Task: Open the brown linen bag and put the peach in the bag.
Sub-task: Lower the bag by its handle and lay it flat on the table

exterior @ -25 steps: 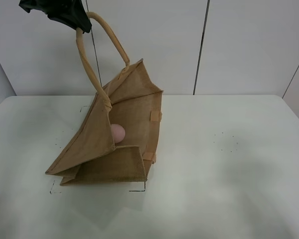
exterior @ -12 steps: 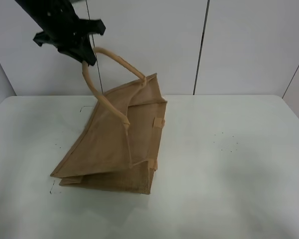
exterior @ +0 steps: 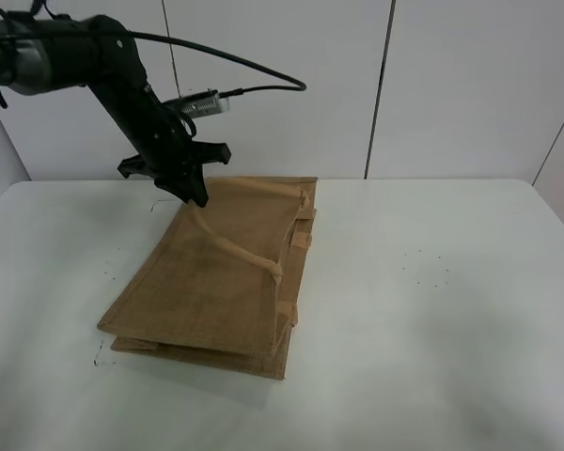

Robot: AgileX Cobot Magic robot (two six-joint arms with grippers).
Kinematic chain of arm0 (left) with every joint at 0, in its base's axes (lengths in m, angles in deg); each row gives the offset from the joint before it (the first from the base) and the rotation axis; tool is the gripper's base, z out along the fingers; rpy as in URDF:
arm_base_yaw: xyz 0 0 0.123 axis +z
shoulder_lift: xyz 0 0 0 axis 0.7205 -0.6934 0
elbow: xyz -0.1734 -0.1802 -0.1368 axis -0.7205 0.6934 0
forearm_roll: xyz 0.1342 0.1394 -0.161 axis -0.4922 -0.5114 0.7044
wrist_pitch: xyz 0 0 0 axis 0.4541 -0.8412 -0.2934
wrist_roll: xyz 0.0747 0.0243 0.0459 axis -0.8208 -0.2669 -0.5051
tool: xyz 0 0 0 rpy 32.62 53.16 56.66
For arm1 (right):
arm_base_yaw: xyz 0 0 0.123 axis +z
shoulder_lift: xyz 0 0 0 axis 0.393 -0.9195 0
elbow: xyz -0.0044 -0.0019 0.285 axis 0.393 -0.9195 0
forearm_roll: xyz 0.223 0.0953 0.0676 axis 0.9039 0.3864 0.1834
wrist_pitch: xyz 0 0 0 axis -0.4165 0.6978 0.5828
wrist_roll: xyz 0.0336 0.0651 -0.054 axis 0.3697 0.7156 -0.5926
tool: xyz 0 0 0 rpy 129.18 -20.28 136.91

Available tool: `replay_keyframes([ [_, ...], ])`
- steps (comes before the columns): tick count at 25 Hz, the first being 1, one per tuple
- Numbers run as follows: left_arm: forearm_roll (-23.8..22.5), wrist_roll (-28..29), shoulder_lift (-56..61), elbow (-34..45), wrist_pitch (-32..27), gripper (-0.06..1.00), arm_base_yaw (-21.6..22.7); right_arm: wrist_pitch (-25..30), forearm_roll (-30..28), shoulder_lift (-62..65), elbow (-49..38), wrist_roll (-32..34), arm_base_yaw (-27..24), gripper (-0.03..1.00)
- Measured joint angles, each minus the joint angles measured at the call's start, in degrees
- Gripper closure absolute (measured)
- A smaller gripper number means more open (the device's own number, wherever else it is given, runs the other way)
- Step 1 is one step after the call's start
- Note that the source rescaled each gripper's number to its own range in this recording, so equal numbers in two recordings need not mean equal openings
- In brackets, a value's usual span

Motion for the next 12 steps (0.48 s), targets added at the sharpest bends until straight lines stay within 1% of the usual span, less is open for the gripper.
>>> replay_keyframes([
  [3,0.2,-0.4,-3.1,0.0,0.9,0.94,0.0,0.0,0.0,0.0,0.0,0.0,0.0,-0.03],
  [4,0.2,-0.7,-3.8,0.0,0.9,0.92,0.0,0.0,0.0,0.0,0.0,0.0,0.0,-0.03],
  [5,0.2,-0.7,-4.5,0.0,1.0,0.86,0.0,0.0,0.0,0.0,0.0,0.0,0.0,-0.03],
  [6,0.2,-1.2,-4.9,0.0,1.0,0.76,0.0,0.0,0.0,0.0,0.0,0.0,0.0,-0.03],
  [9,0.2,-1.7,-5.1,0.0,1.0,0.32,0.0,0.0,0.0,0.0,0.0,0.0,0.0,-0.03],
  [10,0.2,-2.0,-5.1,-0.2,0.8,0.20,0.0,0.0,-0.1,0.0,0.0,0.0,0.0,-0.03],
  [11,0.2,-2.3,-5.1,-0.7,0.2,0.12,0.0,0.0,-0.1,0.0,0.0,0.0,0.0,-0.03],
  [12,0.2,-2.5,-5.2,-1.4,-0.6,0.08,0.0,0.0,-0.1,0.0,0.0,0.0,0.0,-0.03],
])
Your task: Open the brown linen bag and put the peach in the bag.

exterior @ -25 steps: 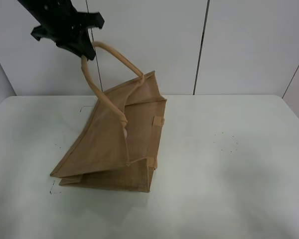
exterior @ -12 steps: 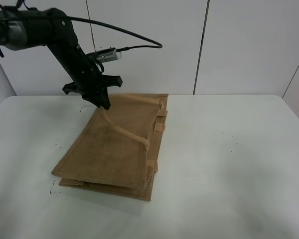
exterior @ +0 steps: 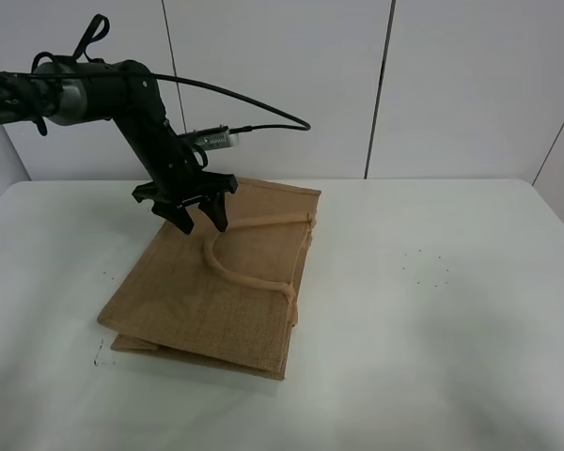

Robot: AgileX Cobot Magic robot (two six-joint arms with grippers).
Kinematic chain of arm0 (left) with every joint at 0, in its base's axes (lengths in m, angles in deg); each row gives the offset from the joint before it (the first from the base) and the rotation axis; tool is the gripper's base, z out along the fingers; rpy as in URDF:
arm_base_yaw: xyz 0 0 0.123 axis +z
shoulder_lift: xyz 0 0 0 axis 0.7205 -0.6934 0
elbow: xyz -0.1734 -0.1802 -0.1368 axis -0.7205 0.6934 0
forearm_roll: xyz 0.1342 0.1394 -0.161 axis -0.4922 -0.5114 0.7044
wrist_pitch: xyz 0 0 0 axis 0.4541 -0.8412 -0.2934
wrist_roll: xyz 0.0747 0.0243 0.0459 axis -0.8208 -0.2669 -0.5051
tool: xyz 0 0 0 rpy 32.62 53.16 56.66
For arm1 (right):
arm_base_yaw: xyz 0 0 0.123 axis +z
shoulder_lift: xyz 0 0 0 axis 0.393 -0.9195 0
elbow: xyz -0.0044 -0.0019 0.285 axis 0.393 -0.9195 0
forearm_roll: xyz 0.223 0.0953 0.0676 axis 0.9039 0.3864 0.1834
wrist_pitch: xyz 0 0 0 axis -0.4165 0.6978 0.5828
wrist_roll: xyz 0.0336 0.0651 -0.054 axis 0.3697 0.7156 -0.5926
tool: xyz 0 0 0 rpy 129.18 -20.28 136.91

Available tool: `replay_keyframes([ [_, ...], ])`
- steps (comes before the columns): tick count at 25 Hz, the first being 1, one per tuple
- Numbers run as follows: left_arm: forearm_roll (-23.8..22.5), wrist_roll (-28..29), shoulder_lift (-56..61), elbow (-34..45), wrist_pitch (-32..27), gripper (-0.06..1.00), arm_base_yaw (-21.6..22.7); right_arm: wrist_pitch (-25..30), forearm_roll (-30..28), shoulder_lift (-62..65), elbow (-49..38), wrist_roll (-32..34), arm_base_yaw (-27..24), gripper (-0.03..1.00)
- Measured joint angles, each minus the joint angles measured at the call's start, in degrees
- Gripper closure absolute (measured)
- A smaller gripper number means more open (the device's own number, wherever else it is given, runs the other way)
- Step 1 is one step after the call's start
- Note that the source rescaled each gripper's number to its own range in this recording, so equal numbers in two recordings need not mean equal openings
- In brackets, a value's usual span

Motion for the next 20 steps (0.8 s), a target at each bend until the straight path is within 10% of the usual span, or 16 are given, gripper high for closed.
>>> replay_keyframes([
  [10,-13.2,2.7,2.0,-13.1,-8.3,0.01,0.5,0.0,-1.3,0.0,0.0,0.1,0.0,-0.03],
  [20,-14.3,2.7,1.9,-13.1,-8.5,0.01,10.9,0.0,-1.9,0.0,0.0,1.1,0.0,-0.03],
])
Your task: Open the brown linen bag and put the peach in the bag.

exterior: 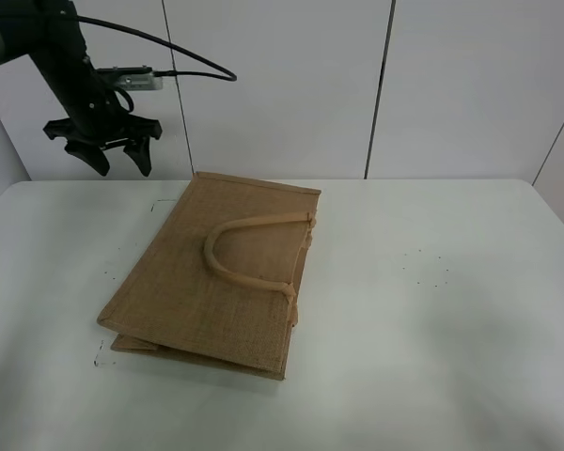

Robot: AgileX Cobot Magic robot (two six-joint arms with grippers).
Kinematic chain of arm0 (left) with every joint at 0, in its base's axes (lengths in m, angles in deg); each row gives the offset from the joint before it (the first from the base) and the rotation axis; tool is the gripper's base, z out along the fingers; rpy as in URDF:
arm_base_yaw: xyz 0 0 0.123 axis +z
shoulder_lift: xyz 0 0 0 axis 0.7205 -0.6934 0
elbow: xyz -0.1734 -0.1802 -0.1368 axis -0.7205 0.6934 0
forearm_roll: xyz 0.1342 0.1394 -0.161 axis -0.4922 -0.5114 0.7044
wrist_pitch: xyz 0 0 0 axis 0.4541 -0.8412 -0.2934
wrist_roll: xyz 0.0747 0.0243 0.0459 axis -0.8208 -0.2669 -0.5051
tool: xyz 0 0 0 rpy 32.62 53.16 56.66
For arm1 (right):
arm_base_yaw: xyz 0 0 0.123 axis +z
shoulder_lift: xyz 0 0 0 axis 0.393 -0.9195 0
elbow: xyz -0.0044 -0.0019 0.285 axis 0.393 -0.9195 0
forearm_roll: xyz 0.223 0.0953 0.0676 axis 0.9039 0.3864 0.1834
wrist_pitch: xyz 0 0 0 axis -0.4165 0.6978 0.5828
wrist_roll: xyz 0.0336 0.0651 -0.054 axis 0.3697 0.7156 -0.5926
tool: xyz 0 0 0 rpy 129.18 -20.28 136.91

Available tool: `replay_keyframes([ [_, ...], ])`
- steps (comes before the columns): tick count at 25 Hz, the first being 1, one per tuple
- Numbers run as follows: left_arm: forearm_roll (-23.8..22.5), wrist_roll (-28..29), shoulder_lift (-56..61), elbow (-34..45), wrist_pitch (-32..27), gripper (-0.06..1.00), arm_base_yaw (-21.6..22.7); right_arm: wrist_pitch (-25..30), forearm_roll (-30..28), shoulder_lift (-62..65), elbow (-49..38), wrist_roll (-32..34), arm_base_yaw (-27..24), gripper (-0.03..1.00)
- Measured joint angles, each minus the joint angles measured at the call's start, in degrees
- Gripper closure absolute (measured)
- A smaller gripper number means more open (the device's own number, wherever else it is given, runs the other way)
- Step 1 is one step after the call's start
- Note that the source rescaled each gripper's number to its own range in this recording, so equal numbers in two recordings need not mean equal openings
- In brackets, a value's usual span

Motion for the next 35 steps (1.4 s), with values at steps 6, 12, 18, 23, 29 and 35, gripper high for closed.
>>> replay_keyframes([
  [6,-0.2,0.0,1.9,2.9,0.0,0.02,2.2,0.0,0.0,0.0,0.0,0.2,0.0,-0.03],
  [12,-0.2,0.0,12.5,17.4,0.1,0.02,2.3,0.0,0.0,0.0,0.0,0.2,0.0,-0.03],
  [18,-0.1,-0.1,30.8,40.6,0.1,0.02,2.3,0.0,0.0,0.0,0.0,0.2,0.0,-0.03],
  [23,-0.4,-0.1,46.9,58.0,0.1,0.02,2.3,0.0,0.0,0.0,0.0,0.2,0.0,-0.03],
  [29,-0.4,-0.1,64.2,73.6,0.4,0.02,2.3,0.0,0.0,0.0,0.0,0.2,0.0,-0.03],
  [35,-0.4,-3.1,78.8,85.2,6.6,0.02,2.3,0.0,0.0,0.0,0.0,0.2,0.0,-0.03],
])
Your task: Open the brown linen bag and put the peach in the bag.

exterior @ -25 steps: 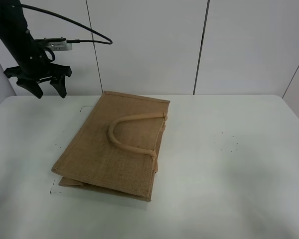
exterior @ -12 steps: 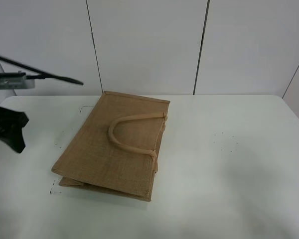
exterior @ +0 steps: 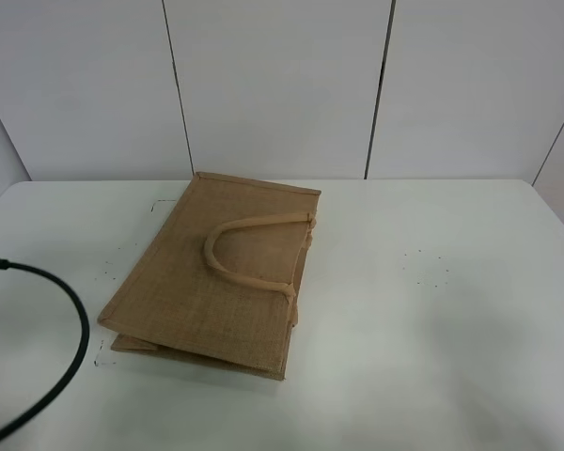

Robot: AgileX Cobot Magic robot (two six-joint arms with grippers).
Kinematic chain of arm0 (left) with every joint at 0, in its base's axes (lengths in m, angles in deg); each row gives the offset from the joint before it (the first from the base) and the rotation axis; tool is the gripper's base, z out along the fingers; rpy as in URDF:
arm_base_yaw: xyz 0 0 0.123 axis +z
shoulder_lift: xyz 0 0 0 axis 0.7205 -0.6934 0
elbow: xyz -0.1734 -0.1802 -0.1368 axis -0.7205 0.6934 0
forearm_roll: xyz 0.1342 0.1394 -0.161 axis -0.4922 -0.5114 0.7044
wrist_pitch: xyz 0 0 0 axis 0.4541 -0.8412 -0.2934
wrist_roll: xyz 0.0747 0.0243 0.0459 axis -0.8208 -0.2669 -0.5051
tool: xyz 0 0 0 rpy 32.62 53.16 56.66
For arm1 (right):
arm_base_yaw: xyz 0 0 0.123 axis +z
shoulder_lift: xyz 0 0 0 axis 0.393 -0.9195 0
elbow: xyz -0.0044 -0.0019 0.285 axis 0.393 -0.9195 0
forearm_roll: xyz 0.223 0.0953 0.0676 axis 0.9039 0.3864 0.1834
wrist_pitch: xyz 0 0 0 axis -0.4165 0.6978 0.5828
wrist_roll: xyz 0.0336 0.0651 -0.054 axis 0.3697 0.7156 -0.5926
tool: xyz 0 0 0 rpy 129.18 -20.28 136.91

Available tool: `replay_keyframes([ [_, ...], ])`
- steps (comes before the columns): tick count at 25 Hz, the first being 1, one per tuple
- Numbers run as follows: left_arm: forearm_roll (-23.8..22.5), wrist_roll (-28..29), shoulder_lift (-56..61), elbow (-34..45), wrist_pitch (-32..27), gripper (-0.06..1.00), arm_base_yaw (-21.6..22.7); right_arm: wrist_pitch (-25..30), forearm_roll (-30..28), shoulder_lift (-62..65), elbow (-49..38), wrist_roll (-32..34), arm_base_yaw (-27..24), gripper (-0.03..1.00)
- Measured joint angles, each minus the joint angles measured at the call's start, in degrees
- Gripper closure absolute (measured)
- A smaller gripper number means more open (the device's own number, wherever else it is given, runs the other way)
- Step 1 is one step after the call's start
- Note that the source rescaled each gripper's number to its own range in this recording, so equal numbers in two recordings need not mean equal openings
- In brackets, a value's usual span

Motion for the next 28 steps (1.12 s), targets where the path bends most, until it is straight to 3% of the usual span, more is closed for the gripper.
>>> replay_keyframes([
  [28,0.0,0.7,43.4,1.9,0.1,0.02,0.0,0.0,0.0,0.0,0.0,0.0,0.0,-0.03],
])
